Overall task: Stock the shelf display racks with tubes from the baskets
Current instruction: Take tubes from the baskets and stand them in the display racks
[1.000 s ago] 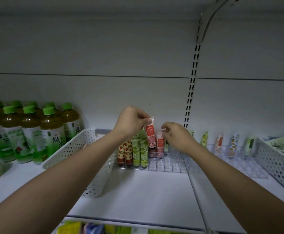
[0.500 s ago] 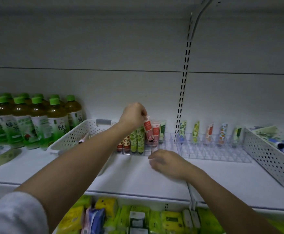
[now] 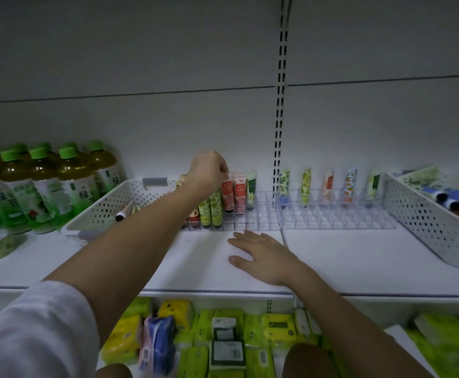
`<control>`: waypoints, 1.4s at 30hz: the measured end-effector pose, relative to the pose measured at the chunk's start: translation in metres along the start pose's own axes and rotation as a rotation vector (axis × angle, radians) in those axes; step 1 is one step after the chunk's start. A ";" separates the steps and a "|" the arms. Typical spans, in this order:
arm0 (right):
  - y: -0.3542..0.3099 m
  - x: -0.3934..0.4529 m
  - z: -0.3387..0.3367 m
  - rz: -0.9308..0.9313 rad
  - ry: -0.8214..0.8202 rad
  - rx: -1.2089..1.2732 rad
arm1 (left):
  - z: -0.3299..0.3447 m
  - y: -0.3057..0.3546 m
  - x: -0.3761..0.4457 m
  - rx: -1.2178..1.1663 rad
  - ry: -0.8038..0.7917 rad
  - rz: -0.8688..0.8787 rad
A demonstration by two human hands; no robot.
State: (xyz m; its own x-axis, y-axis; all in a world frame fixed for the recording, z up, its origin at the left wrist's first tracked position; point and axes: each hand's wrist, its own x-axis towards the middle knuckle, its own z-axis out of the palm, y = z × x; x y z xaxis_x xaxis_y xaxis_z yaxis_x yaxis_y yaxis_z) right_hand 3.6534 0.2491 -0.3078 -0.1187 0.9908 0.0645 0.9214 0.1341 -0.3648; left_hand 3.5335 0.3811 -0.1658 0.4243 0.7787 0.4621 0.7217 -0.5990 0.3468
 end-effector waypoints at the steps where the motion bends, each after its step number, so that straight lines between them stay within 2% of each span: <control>1: 0.000 0.000 0.000 0.002 0.005 0.007 | 0.002 0.000 0.000 0.004 0.004 0.002; 17: -0.003 0.000 -0.002 0.022 0.004 -0.002 | 0.022 -0.005 0.000 0.087 -0.051 0.010; 23: -0.006 -0.002 -0.007 0.046 -0.004 0.074 | -0.007 -0.018 -0.005 -0.001 0.028 0.049; 27: -0.023 0.005 -0.019 0.070 0.155 0.212 | -0.044 -0.046 -0.018 -0.092 0.074 0.004; 30: -0.052 0.022 -0.034 0.017 0.317 0.250 | -0.072 -0.078 -0.031 -0.130 0.071 -0.057; 33: -0.085 0.049 -0.050 -0.026 0.408 0.314 | -0.091 -0.115 -0.046 -0.151 0.059 -0.134; 36: -0.113 0.076 -0.064 -0.038 0.447 0.348 | -0.102 -0.147 -0.059 -0.148 0.022 -0.221; 42: -0.152 0.130 -0.084 -0.069 0.389 0.279 | -0.095 -0.185 -0.064 -0.083 -0.030 -0.304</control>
State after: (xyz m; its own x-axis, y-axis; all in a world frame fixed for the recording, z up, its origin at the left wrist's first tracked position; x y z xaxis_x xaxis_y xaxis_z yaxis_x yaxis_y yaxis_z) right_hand 3.5294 0.3567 -0.1661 0.0205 0.9070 0.4207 0.7754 0.2512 -0.5794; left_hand 3.3208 0.4245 -0.1819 0.2126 0.9291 0.3028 0.7714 -0.3497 0.5317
